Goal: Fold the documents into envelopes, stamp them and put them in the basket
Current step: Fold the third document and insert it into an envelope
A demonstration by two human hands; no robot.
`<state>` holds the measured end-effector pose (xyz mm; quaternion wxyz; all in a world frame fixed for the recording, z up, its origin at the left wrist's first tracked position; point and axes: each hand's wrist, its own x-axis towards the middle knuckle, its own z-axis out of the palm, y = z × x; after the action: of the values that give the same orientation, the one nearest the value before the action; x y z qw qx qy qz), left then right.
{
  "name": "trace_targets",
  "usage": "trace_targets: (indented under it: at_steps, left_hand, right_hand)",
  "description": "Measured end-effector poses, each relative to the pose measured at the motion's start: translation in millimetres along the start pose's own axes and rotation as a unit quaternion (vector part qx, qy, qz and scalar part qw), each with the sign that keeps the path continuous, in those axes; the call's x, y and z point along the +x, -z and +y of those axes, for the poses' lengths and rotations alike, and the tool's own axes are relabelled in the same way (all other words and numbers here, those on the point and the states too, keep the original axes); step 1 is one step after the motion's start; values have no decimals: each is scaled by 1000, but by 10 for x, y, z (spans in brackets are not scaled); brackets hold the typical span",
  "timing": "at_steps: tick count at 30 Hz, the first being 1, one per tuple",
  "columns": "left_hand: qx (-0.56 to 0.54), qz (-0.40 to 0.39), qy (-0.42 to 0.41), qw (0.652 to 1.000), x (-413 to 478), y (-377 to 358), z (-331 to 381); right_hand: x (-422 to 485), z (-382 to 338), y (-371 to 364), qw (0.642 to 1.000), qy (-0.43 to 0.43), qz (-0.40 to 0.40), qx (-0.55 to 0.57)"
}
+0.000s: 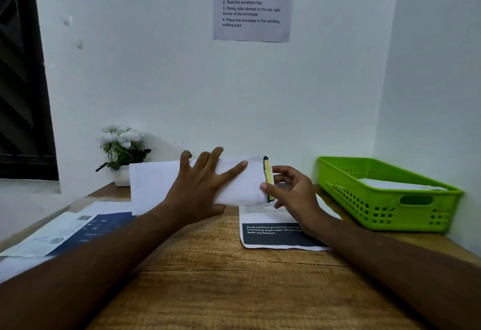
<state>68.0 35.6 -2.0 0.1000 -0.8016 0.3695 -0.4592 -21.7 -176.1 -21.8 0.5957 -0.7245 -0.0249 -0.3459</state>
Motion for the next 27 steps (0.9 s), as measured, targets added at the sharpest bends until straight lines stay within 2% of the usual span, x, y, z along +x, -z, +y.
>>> trace_targets:
  at_steps: [17,21,27]
  left_hand:
    - [-13,38,-18,999,10,98,38]
    - [-15,54,-36,998,18,108,48]
    - [-14,78,-67,995,35,185,109]
  right_hand:
    - [-12,-65,13,999,-21,17,42]
    - [-2,-114,-14,994,-51,37,84]
    - [25,-192,18,994,-46,41,92]
